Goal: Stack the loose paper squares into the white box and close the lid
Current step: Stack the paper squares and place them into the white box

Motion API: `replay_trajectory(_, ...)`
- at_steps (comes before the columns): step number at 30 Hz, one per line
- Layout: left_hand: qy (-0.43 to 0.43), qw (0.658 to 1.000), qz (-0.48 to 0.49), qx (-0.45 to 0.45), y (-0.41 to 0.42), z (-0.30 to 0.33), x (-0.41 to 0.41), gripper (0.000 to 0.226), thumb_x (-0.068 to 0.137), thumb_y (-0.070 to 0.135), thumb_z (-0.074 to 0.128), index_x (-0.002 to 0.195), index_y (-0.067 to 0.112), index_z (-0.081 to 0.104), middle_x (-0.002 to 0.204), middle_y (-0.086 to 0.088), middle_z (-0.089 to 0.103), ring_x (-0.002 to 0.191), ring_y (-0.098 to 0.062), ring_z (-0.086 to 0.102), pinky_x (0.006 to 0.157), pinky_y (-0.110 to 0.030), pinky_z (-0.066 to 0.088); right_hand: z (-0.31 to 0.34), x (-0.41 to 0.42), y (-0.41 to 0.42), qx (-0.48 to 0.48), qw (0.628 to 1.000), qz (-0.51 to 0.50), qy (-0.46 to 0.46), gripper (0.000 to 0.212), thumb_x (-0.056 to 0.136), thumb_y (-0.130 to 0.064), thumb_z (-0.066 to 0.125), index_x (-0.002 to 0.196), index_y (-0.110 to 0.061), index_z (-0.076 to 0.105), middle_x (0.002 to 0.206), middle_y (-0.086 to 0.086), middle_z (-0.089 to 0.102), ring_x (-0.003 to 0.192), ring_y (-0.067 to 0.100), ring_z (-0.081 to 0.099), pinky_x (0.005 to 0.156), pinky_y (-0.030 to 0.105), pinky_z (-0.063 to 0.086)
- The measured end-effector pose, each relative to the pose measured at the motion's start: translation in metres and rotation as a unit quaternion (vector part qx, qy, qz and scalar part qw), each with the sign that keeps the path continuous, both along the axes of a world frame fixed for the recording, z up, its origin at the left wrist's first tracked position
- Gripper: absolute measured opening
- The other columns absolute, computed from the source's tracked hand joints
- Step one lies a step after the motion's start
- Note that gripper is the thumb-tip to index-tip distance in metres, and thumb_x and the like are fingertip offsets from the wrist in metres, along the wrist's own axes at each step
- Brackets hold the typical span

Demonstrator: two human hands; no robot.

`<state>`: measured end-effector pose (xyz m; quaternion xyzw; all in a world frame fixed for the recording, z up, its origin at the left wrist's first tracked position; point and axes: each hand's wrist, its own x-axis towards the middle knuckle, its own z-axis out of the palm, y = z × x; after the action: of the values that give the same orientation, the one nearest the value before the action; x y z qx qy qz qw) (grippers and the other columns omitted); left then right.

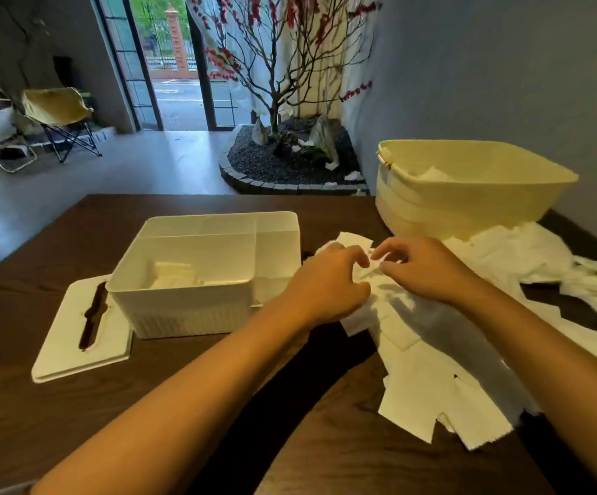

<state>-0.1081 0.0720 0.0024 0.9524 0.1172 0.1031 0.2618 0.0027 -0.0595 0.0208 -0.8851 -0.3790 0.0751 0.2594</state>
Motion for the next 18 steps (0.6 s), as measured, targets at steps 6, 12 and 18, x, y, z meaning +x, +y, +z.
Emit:
replay_trajectory(6,0.044,0.997,0.055,0.034,-0.012,-0.046,0.032,0.054,0.097,0.042,0.058,0.145,0.024,0.042,0.153,-0.004,0.034,0.135,-0.024,0.039,0.105,-0.035,0.042,-0.049,0.015,-0.013,-0.011,0.995,-0.074,0.061,0.020,0.097,-0.019,0.059,0.111,-0.031,0.067,0.110,-0.003,0.066,0.088,0.009,0.058,0.064,0.017,0.044)
replay_trajectory(12,0.085,0.985,0.109,0.104,-0.008,-0.071,0.045,0.066,0.102,0.050,0.039,0.159,0.029,0.013,0.168,-0.011,0.002,0.152,-0.038,0.008,0.121,-0.054,0.016,-0.055,0.016,-0.008,-0.012,0.991,-0.123,0.056,0.024,0.097,-0.015,0.059,0.116,-0.025,0.069,0.118,-0.001,0.065,0.101,0.014,0.057,0.082,0.024,0.051)
replay_trajectory(18,0.033,0.987,0.100,0.123,-0.008,-0.074,0.036,0.046,0.101,0.052,0.042,0.140,0.029,0.045,0.151,0.000,0.038,0.137,-0.022,0.031,0.115,-0.042,0.026,-0.051,0.020,0.000,-0.087,0.992,-0.087,0.024,0.027,0.097,-0.025,0.061,0.123,-0.030,0.063,0.120,0.000,0.066,0.102,0.016,0.061,0.089,0.029,0.054)
